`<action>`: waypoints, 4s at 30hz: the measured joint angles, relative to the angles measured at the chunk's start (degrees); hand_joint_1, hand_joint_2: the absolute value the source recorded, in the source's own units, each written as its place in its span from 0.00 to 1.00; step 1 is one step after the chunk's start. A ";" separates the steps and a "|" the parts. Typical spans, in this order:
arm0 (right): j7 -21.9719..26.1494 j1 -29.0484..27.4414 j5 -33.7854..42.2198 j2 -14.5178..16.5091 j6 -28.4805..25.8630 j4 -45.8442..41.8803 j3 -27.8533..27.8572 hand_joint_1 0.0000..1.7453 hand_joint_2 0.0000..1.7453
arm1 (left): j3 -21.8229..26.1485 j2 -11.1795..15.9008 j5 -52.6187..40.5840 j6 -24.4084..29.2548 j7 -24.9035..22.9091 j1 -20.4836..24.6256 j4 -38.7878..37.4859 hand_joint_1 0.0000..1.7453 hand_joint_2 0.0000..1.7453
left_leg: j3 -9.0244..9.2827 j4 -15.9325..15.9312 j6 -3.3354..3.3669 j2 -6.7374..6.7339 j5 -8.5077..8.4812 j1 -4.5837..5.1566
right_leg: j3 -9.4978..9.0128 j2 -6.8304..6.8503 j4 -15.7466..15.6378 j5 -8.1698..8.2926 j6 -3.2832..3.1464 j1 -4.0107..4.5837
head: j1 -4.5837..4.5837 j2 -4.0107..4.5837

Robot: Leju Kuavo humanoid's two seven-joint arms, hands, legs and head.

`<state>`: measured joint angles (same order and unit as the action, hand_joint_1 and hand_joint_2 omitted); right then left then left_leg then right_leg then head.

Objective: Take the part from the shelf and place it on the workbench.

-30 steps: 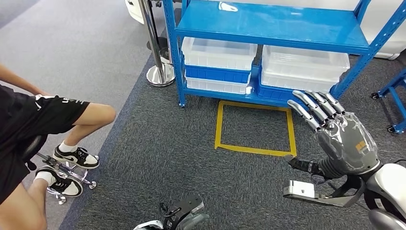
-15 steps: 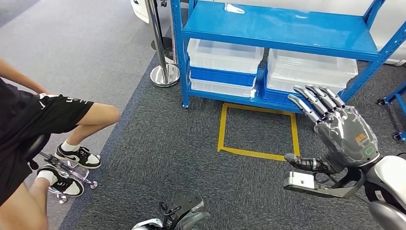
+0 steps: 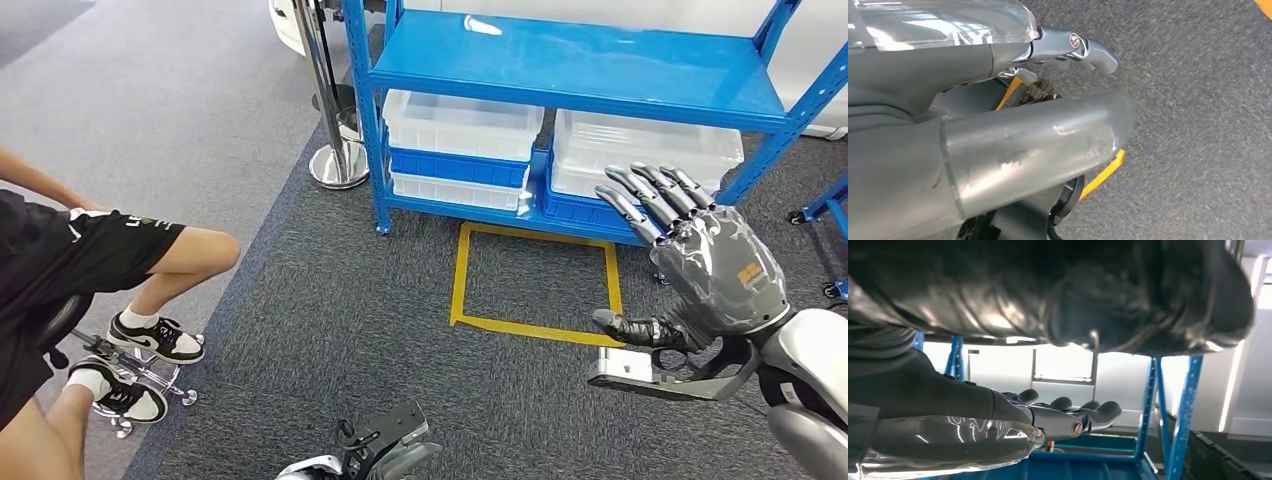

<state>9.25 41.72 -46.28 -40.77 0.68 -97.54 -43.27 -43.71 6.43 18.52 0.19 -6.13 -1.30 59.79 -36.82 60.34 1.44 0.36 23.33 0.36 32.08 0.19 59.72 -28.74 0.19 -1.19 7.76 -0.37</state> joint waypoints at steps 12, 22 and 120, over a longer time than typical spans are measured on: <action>0.16 1.10 0.66 0.12 0.28 0.66 -0.80 0.00 0.00 | 0.00 0.30 -1.02 -0.36 0.83 -0.04 0.19 0.00 0.00 | 6.03 -3.35 1.52 0.22 3.10 -0.15 | 8.56 -0.12 9.68 0.55 2.10 -0.20 | -0.16 0.00; 0.40 1.47 0.81 0.10 0.27 0.93 -1.08 0.00 0.00 | 0.02 0.48 -1.21 -0.80 1.08 0.20 0.28 0.00 0.00 | 1.90 7.85 -1.26 0.02 5.89 -0.21 | 2.44 -0.23 -1.40 3.69 -1.34 0.06 | -0.18 0.00; -5.91 -43.76 42.63 20.88 12.69 86.50 59.27 0.00 0.00 | 3.93 -0.15 1.74 1.52 0.80 -3.58 4.48 0.00 0.00 | 0.50 -2.69 -0.49 0.07 -0.55 -0.27 | -2.41 -0.32 -2.36 -0.70 0.65 0.41 | 0.03 0.00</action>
<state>3.34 -2.04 -3.65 -19.89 13.38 -11.03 16.01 -39.78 6.28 20.26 1.70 -5.33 -4.88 64.27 -36.32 57.65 0.95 0.43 22.78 0.08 29.67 -0.13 57.36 -29.45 0.84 -0.79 7.80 -0.37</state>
